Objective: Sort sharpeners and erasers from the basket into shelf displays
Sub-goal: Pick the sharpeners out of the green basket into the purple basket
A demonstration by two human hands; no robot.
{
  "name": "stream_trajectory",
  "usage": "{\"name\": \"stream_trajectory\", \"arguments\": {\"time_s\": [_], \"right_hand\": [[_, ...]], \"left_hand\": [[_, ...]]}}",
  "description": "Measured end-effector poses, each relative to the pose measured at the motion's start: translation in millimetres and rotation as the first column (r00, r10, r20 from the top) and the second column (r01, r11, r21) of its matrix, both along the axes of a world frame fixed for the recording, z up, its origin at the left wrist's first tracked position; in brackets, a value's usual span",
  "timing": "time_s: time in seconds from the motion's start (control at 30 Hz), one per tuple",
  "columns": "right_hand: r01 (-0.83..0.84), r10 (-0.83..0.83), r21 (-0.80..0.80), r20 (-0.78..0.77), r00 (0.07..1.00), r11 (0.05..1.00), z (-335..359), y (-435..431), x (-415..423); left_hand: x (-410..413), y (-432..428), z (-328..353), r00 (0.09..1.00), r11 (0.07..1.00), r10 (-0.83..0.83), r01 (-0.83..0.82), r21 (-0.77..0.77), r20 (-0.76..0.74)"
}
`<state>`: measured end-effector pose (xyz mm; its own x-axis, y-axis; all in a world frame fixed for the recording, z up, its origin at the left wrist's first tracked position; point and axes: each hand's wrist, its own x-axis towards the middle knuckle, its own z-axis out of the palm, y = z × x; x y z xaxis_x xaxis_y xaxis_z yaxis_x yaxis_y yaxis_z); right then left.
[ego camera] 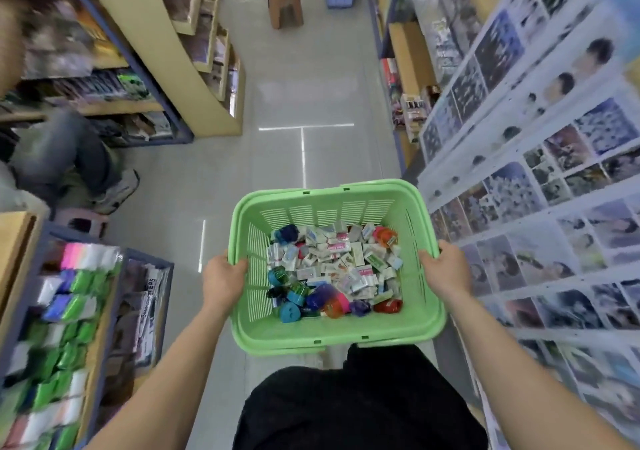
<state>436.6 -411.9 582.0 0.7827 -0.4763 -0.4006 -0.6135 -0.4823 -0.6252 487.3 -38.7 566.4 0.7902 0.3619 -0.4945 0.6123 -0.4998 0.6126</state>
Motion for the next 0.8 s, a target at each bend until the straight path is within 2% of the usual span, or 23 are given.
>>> {"name": "stream_trajectory", "arguments": {"time_s": [0.27,0.4,0.6,0.8], "right_hand": [[0.009,-0.011,0.049,0.03,0.999,0.999,-24.7,-26.3,217.3],[0.001,-0.002,0.057,0.027,1.0,0.998,-17.2,-44.6,329.8],[-0.026,0.024,0.046,0.037,0.999,0.999,4.0,-67.5,503.2],[-0.042,0.039,0.037,0.067,0.997,0.998,8.9,-72.4,680.5]], "left_hand": [[211.4,-28.5,4.6,1.0,0.999,-0.017,0.016,0.031,0.027],[318.4,-46.0,18.0,0.999,0.995,-0.005,0.001,0.096,0.04],[477.8,-67.2,34.9,0.995,0.997,-0.008,0.0,0.078,0.098],[658.2,-71.8,15.2,0.994,0.999,0.012,-0.016,0.031,0.11]]}}
